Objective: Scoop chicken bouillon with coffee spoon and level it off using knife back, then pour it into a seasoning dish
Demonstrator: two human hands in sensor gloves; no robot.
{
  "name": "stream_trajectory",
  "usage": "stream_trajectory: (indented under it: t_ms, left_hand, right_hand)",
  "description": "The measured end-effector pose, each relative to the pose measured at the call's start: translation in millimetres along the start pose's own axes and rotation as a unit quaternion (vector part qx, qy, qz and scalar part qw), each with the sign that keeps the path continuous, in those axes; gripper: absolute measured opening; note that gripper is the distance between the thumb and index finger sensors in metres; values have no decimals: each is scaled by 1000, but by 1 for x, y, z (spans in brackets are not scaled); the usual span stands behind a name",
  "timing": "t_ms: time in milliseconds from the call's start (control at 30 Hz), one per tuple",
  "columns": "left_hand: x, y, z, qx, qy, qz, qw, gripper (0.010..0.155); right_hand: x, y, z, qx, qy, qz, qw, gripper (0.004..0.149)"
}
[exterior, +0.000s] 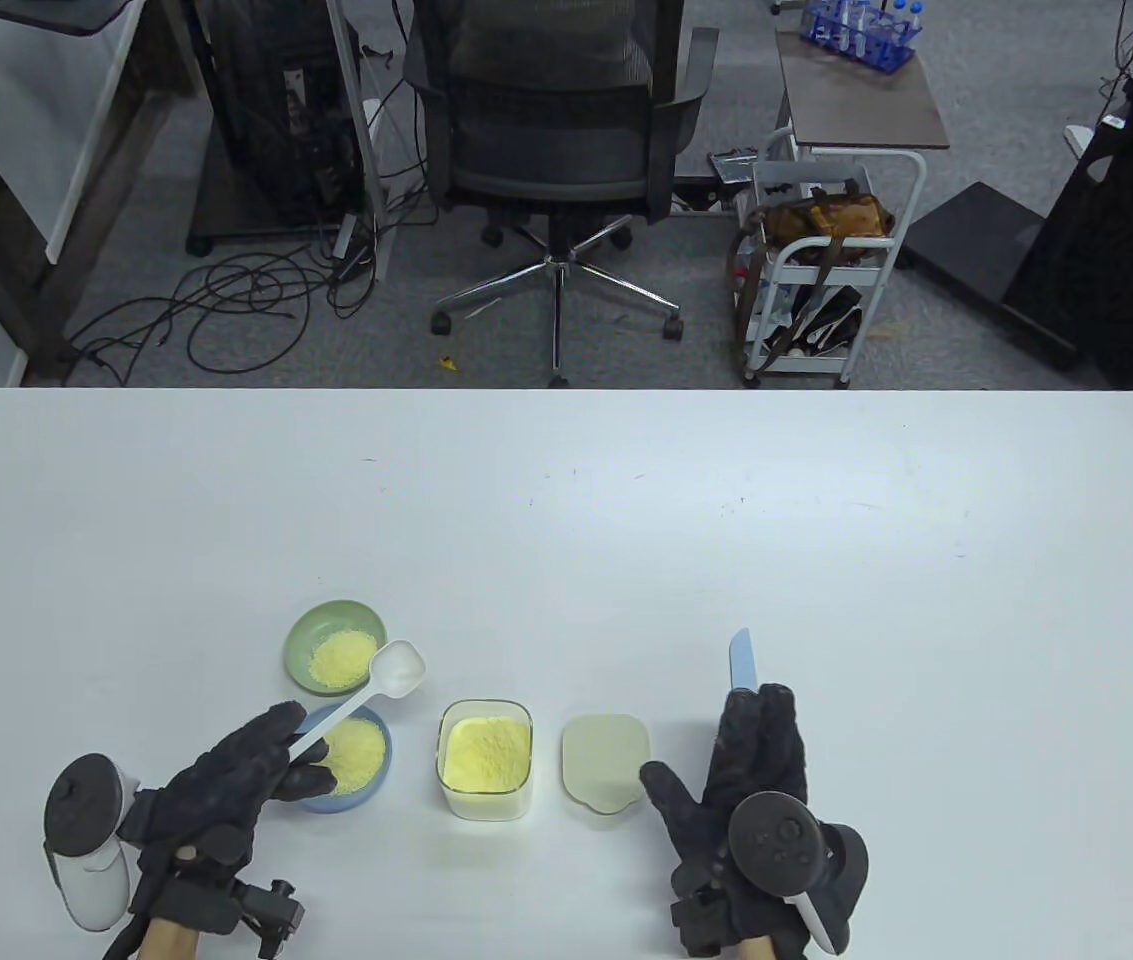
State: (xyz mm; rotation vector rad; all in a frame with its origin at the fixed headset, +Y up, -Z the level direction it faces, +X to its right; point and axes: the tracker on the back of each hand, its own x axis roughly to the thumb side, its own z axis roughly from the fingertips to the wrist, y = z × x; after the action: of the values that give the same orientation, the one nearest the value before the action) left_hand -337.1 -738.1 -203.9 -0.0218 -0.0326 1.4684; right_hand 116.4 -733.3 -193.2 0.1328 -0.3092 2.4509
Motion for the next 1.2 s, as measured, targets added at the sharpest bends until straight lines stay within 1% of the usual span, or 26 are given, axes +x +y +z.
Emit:
stream_trajectory:
  t_ms: [100, 167, 200, 233, 267, 300, 333, 400, 467, 533, 567, 633, 700, 767, 833, 867, 900, 967, 1033, 1133, 1200]
  left_hand:
    - [-2, -2, -1, -10, 4, 8, 1000, 47]
    - [-2, -3, -1, -21, 7, 9, 1000, 47]
    - [-2, -3, -1, -24, 7, 9, 1000, 47]
    - [-2, -4, -1, -25, 6, 9, 1000, 47]
    - [-2, -4, -1, -25, 6, 10, 1000, 47]
    - [-1, -4, -1, -26, 5, 12, 1000, 47]
    - [-1, -4, -1, -30, 5, 13, 999, 47]
    - [0, -7, 0, -44, 4, 11, 999, 47]
    - [3, -10, -1, -59, 1, 0, 998, 47]
    - [6, -14, -1, -77, -4, -14, 997, 47]
    - [8, -16, -1, -86, -7, -23, 996, 47]
    - [16, -23, 0, -107, -18, -61, 992, 46]
    - [23, -30, -2, -120, -17, -104, 987, 46]
    - [32, -38, -6, -129, -26, -146, 980, 45]
    - [41, -47, -10, -121, -46, -187, 974, 45]
    - [45, -52, -12, -109, -51, -225, 967, 44]
    - [47, -56, -13, -113, -50, -241, 963, 44]
    - [52, -65, -14, -103, -56, -298, 947, 43]
    - [56, -73, -14, -87, -80, -342, 932, 42]
    - [59, -84, -12, -79, -118, -370, 918, 42]
    - [62, -90, -10, -68, -149, -399, 902, 42]
  right_hand:
    - [35, 8, -11, 35, -55, -9, 998, 97]
    - [65, 23, -26, 110, -96, -3, 989, 98]
    - [73, 30, -32, 139, -98, 7, 985, 98]
    - [83, 41, -41, 195, -86, 31, 977, 100]
    - [87, 47, -45, 230, -79, 42, 969, 101]
    - [89, 58, -52, 287, -63, 50, 955, 102]
    - [88, 68, -56, 317, -45, 41, 946, 103]
    - [82, 82, -59, 337, -30, 22, 941, 102]
    - [75, 89, -56, 334, -32, 11, 942, 104]
    - [72, 89, -54, 311, -28, -12, 950, 103]
    - [71, 90, -54, 311, -29, -17, 950, 103]
    - [69, 92, -52, 320, -29, -21, 947, 104]
    - [68, 94, -52, 314, -31, -26, 949, 105]
    - [67, 94, -52, 320, -29, -26, 947, 105]
    - [66, 95, -51, 315, -32, -31, 948, 105]
    - [66, 95, -51, 317, -30, -35, 947, 105]
    - [65, 95, -51, 319, -29, -38, 947, 105]
    - [64, 96, -50, 319, -28, -43, 946, 105]
    - [64, 95, -50, 319, -28, -44, 946, 105]
    - [64, 96, -50, 317, -29, -45, 947, 105]
    - [64, 96, -49, 315, -28, -46, 947, 105]
